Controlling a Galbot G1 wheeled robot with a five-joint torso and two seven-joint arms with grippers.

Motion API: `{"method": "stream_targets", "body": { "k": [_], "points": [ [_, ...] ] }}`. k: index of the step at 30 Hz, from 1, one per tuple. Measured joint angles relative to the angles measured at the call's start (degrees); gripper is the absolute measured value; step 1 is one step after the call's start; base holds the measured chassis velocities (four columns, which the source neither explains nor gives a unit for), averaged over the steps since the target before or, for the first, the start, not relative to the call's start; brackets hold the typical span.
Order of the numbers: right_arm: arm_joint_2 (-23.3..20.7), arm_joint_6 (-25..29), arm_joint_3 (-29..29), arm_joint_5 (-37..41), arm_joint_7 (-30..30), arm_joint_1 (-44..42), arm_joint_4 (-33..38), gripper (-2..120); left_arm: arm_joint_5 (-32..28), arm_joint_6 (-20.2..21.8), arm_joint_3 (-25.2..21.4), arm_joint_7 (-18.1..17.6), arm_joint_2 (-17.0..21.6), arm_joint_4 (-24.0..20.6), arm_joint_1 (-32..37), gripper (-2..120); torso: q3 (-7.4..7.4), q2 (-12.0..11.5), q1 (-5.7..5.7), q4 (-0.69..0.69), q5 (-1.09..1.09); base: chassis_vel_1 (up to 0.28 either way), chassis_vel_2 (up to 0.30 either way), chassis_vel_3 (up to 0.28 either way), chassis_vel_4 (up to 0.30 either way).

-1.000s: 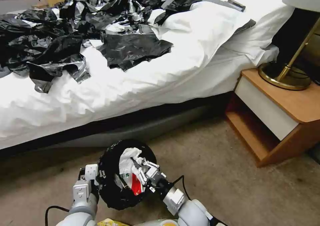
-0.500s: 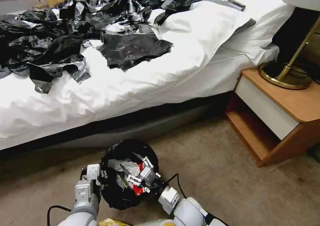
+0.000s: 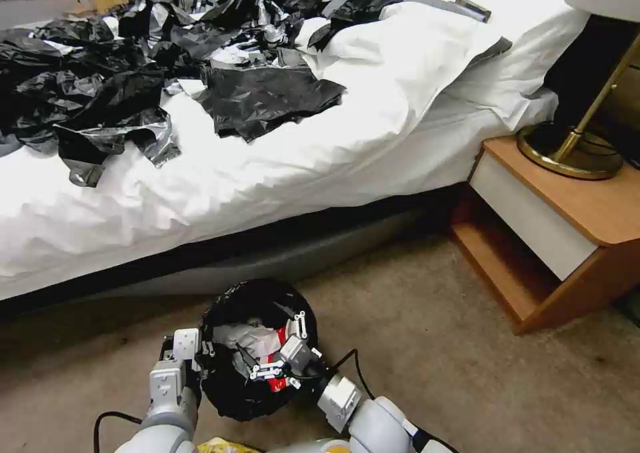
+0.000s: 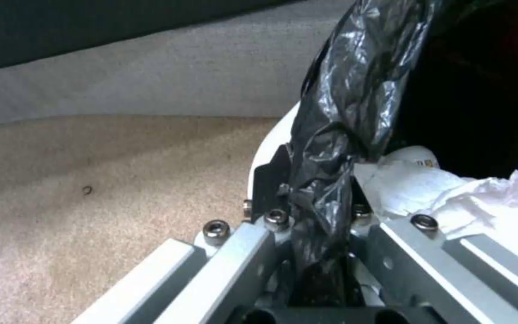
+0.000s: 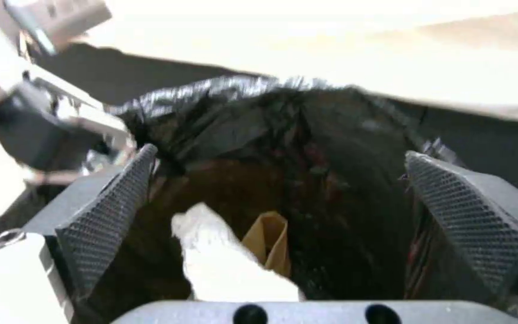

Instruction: Pick up the trash bin, then pick up the garbage from the floor and place it into the trash bin.

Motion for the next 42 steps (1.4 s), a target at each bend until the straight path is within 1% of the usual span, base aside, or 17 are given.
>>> {"method": "stream_targets", "body": {
  "k": [3,7,8,10,12,14,15,17,18,20,21,22,25,27,30,34,42],
  "points": [
    [-0.57,0.35,1.47,-0.29,-0.01,-0.65,2.44,100,-0.04,0.00,-0.17,0.02,0.08,0.25,-0.08,0,0.00,0.00,0.00,0.00,-0.02,0.000,0.000,0.000,0.000],
    [-2.00,0.65,4.72,-0.42,0.90,-2.36,8.19,100,-0.08,-0.05,-0.38,0.04,0.26,0.83,-0.29,0,0.00,0.00,0.00,0.01,-0.01,0.000,0.000,0.000,0.000],
    [-2.00,0.65,4.72,-0.42,0.90,-2.36,8.19,100,-0.08,-0.05,-0.38,0.04,0.26,0.83,-0.29,0,0.00,0.00,0.00,0.01,-0.01,0.000,0.000,0.000,0.000],
    [-3.16,0.64,6.25,-0.20,1.80,-3.50,11.40,100,-0.08,-0.08,-0.40,0.03,0.35,1.05,-0.37,0,0.00,0.00,0.00,0.01,-0.01,0.000,0.000,0.000,0.000],
    [-3.49,0.62,6.65,-0.13,2.08,-3.84,12.26,100,-0.08,-0.08,-0.41,0.03,0.36,1.07,-0.38,0,0.00,0.00,0.00,0.01,-0.01,0.000,0.000,0.000,0.000],
    [-4.67,0.47,8.38,0.12,3.43,-5.23,15.54,100,-0.11,-0.13,-0.52,0.04,0.46,1.14,-0.31,0,-0.01,0.01,-0.01,0.01,-0.02,0.000,0.000,0.000,0.000],
    [-4.67,0.47,8.38,0.12,3.43,-5.23,15.54,100,-0.11,-0.13,-0.52,0.04,0.46,1.14,-0.31,0,-0.01,0.01,-0.01,0.01,-0.02,0.000,0.000,0.000,0.000],
    [-5.06,0.10,12.26,0.27,5.46,-7.76,19.70,100,-0.22,-0.31,-0.85,0.20,0.52,1.19,-0.08,0,0.00,0.01,0.00,0.01,-0.04,0.000,0.000,0.000,0.000],
    [-5.06,0.10,12.26,0.27,5.46,-7.76,19.70,100,-0.22,-0.31,-0.85,0.20,0.52,1.19,-0.08,0,0.00,0.01,0.00,0.01,-0.04,0.000,0.000,0.000,0.000],
    [-4.14,-0.09,15.96,0.23,7.18,-10.61,21.82,100,-0.43,-0.46,-1.08,0.27,0.60,1.21,0.09,0,0.00,0.01,-0.01,0.01,-0.03,0.000,0.000,0.000,0.000],
    [-4.14,-0.09,15.96,0.23,7.18,-10.61,21.82,100,-0.43,-0.46,-1.08,0.27,0.60,1.21,0.09,0,0.00,0.01,-0.01,0.01,-0.03,0.000,0.000,0.000,0.000],
    [-3.50,-0.24,17.74,0.23,8.34,-12.44,22.29,100,-0.54,-0.59,-1.17,0.32,0.65,1.24,0.17,0,0.00,0.01,-0.01,0.01,-0.04,0.000,0.000,0.000,0.000],
    [-2.50,-0.03,19.46,0.26,9.89,-14.69,22.20,100,-0.70,-0.72,-1.20,0.37,0.69,1.24,0.26,0,0.00,0.01,-0.01,0.00,-0.03,0.000,0.000,0.000,0.000],
    [-1.06,1.64,21.82,0.18,10.92,-17.27,20.41,100,-0.89,-0.78,-1.16,0.38,0.76,1.24,0.35,0,0.00,0.01,0.00,0.01,-0.03,0.000,0.000,0.000,0.000],
    [0.14,3.44,23.31,0.12,11.27,-18.88,18.45,100,-1.05,-0.86,-1.13,0.36,0.76,1.14,0.53,0,-0.01,0.01,-0.01,0.01,-0.03,0.000,0.000,0.000,0.000],
    [1.15,4.71,24.07,0.41,11.32,-19.64,16.65,100,-1.19,-0.98,-1.14,0.37,0.77,0.79,0.91,0,0.00,0.01,-0.01,0.01,-0.04,0.000,0.000,0.000,0.000],
    [1.58,4.78,23.96,0.63,11.14,-18.29,15.23,100,-1.22,-1.01,-1.06,0.36,0.56,0.46,0.98,0,0.00,0.01,0.00,0.02,-0.04,0.000,0.000,0.000,0.000]
  ]
}}
